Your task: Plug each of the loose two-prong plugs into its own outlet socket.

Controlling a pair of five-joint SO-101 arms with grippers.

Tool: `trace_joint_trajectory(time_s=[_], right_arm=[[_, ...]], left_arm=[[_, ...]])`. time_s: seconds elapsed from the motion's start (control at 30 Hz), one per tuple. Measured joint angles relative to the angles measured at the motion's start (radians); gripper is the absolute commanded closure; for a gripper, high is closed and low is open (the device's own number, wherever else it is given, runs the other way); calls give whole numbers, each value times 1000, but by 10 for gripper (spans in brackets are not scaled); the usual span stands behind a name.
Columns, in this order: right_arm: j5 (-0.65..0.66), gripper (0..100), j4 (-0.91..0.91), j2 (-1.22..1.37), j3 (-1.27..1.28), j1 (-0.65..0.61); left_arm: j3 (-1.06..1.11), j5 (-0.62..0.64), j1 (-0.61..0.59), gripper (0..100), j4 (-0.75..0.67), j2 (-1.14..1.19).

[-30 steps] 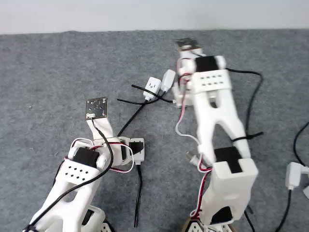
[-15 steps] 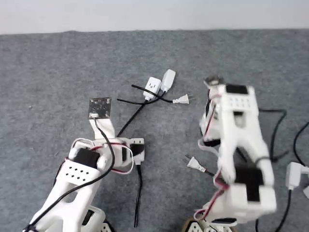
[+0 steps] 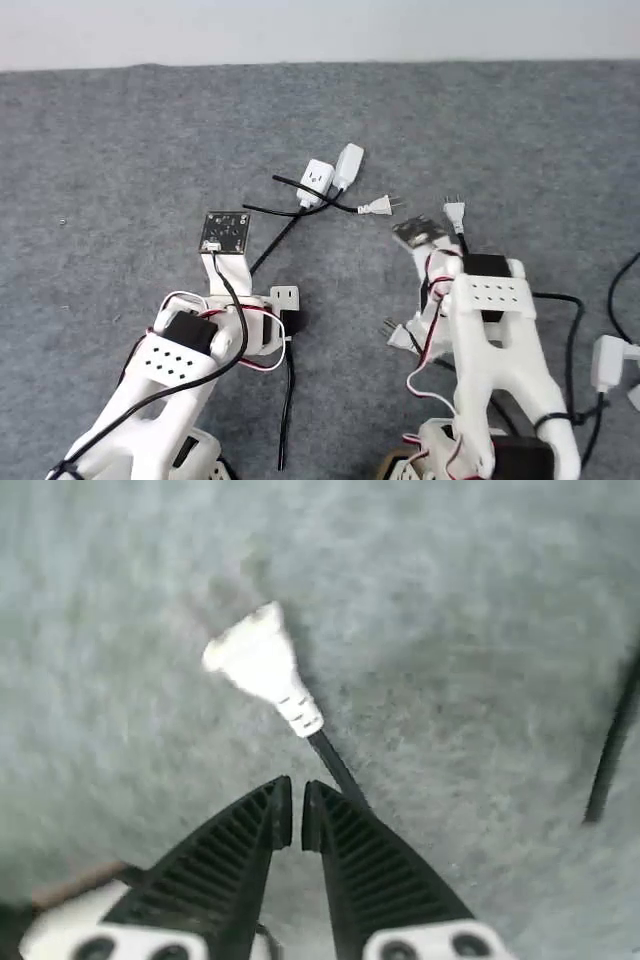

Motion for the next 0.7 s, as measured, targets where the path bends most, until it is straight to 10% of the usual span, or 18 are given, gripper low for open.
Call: trace_joint_trajectory(time_s=[0.23, 0.7], right_arm=[[327, 807, -2, 0, 0, 18], [189, 898, -175, 258, -31, 63]], left_arm=[[0, 0, 0, 693, 0, 0], [0, 0, 3, 693, 0, 0]])
